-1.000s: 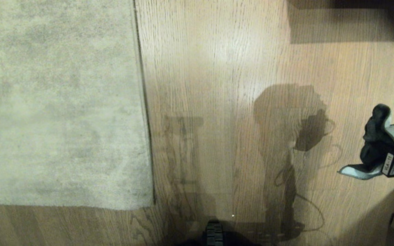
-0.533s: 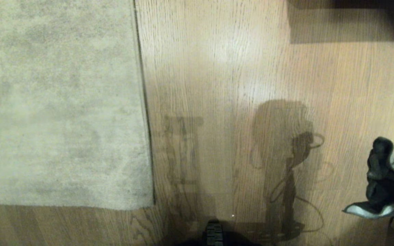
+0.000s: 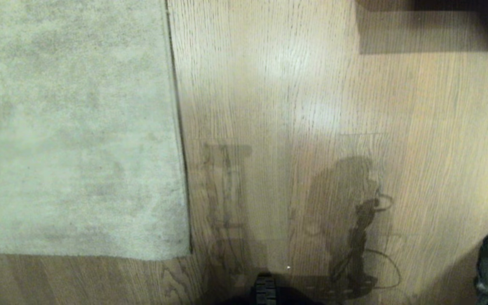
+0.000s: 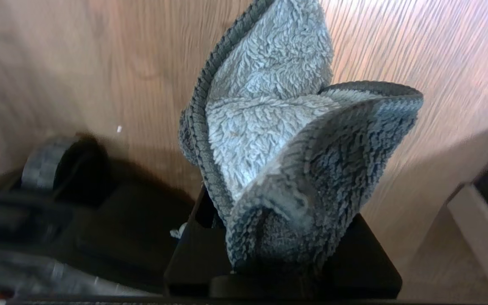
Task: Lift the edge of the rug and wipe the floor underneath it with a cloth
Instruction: Lift up the carpet
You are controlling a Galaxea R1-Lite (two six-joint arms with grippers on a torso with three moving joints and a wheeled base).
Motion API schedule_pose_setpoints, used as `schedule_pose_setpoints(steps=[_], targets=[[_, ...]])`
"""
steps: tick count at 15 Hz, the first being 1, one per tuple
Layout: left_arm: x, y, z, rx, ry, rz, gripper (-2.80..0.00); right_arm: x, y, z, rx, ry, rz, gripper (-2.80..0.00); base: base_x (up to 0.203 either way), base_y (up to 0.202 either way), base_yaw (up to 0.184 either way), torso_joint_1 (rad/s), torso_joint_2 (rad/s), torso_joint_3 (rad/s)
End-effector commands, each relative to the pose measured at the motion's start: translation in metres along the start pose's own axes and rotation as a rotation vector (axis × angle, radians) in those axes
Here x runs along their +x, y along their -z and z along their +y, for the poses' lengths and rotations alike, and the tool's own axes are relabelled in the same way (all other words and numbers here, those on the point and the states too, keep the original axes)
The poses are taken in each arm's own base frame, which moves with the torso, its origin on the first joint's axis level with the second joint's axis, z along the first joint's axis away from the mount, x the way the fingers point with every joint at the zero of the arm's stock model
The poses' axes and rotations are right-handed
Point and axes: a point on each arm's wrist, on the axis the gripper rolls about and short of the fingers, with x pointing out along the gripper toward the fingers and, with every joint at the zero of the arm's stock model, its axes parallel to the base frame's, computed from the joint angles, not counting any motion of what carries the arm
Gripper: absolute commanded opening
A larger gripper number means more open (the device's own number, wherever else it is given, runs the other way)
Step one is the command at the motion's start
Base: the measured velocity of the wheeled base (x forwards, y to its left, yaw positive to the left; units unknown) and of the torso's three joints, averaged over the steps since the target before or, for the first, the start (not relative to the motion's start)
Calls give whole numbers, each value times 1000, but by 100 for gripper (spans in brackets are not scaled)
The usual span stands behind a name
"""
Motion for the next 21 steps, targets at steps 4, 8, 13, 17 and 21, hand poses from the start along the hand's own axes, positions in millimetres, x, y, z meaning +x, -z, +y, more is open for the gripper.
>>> schedule_pose_setpoints(steps=[4, 8, 13, 17, 21], targets=[[0, 0, 0, 0, 0, 0, -280, -27, 28, 3, 7, 4, -46, -280, 0, 0, 0, 0, 0, 0], [0, 0, 0, 0, 0, 1, -280, -31, 30, 4, 57, 66, -80, -280, 0, 0, 0, 0, 0, 0], [0, 0, 0, 0, 0, 0, -280, -42, 35, 5, 57, 77, -211, -280, 0, 0, 0, 0, 0, 0], [0, 0, 0, 0, 0, 1, -280, -47, 43, 6, 57, 86, -259, -280, 0, 0, 0, 0, 0, 0], [0, 0, 0, 0, 0, 0, -280, -47, 43, 6, 60, 85, -260, -280, 0, 0, 0, 0, 0, 0]])
